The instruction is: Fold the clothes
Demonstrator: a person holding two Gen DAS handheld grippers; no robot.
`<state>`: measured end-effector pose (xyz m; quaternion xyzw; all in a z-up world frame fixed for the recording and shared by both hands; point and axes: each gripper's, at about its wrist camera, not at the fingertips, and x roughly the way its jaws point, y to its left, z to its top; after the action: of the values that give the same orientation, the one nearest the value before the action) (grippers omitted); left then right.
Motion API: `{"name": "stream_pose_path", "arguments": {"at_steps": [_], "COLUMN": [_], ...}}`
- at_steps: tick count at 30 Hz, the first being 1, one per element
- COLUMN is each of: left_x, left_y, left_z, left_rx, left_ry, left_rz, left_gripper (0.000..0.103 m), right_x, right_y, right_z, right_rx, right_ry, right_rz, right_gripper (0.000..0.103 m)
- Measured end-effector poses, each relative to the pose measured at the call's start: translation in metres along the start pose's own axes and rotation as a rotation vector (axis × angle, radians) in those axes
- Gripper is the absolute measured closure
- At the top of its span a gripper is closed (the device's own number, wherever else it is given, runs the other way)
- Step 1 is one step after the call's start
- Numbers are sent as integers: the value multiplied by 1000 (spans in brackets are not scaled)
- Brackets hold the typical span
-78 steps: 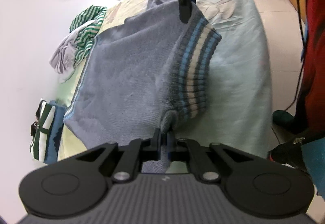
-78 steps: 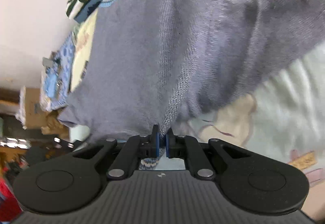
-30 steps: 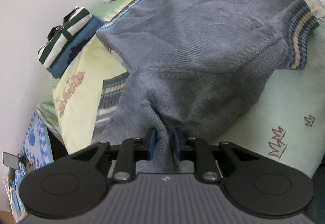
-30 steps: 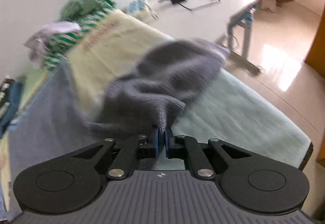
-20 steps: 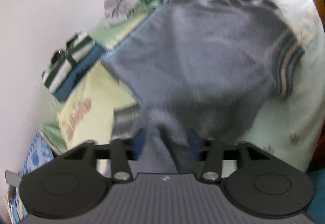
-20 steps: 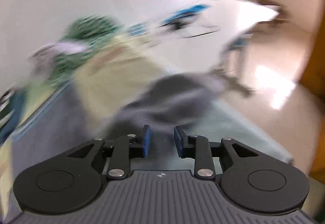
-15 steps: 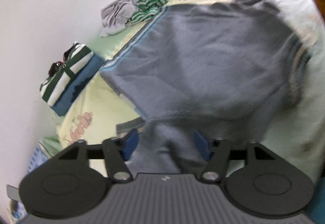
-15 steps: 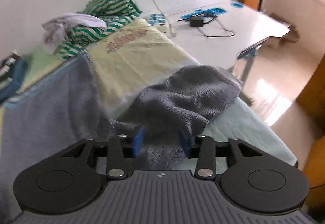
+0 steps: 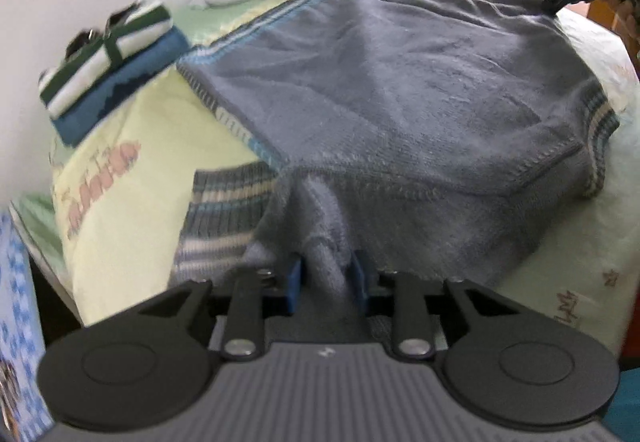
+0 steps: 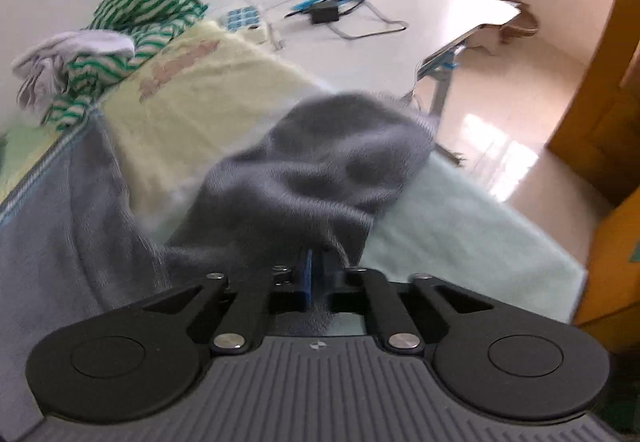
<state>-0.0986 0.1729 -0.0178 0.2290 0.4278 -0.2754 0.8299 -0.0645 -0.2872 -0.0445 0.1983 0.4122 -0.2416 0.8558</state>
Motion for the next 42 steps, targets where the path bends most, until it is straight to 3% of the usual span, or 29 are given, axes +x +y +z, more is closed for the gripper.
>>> {"name": "stream_pose_path", "arguments": {"at_steps": [2, 3, 4, 6, 8, 10, 15, 20, 29, 32, 33, 34, 35, 36, 42], "left_x": [-10, -16, -22, -22, -9, 15, 91, 131, 154, 158, 159, 160, 161, 160, 133], "left_y": [6, 11, 17, 33, 48, 59, 90, 114, 129, 130, 131, 132, 133, 133, 144], "left_z": [10, 16, 26, 51, 77, 98, 134, 149, 168, 175, 177, 179, 180, 179, 152], "left_rx": [-4, -5, -19, -69, -109, -149, -256, -344, -421, -439, -456, -473, -490, -497, -585], "left_ry": [-26, -64, -105, -188, -235, -229, -127, -84, -91, -107, -115, -123, -131, -139, -209], "left_rz": [6, 19, 25, 40, 64, 116, 175, 205, 144, 125, 133, 142, 152, 180, 304], "left_gripper": [70, 63, 48, 31, 31, 31, 31, 31, 42, 59, 73, 87, 94, 98, 98], "right_x": [-12, -14, -16, -9, 11, 32, 80, 109, 145, 148, 149, 150, 150, 149, 131], "right_y": [19, 32, 46, 79, 112, 143, 184, 203, 213, 219, 220, 223, 225, 227, 240], "right_z": [11, 17, 23, 34, 44, 56, 86, 101, 113, 113, 113, 114, 114, 113, 120], "right_rx": [-37, -78, -118, -232, -352, -454, -538, -616, -644, -649, -649, -651, -659, -668, -658], "right_ry": [-38, -52, -65, -83, -73, -59, 6, 34, 49, 26, 20, 13, 2, -8, -74], "right_rz": [110, 165, 219, 305, 350, 388, 420, 432, 501, 515, 518, 516, 508, 498, 587], "right_gripper": [67, 67, 65, 57, 55, 56, 58, 58, 58, 59, 60, 67, 85, 92, 94]}}
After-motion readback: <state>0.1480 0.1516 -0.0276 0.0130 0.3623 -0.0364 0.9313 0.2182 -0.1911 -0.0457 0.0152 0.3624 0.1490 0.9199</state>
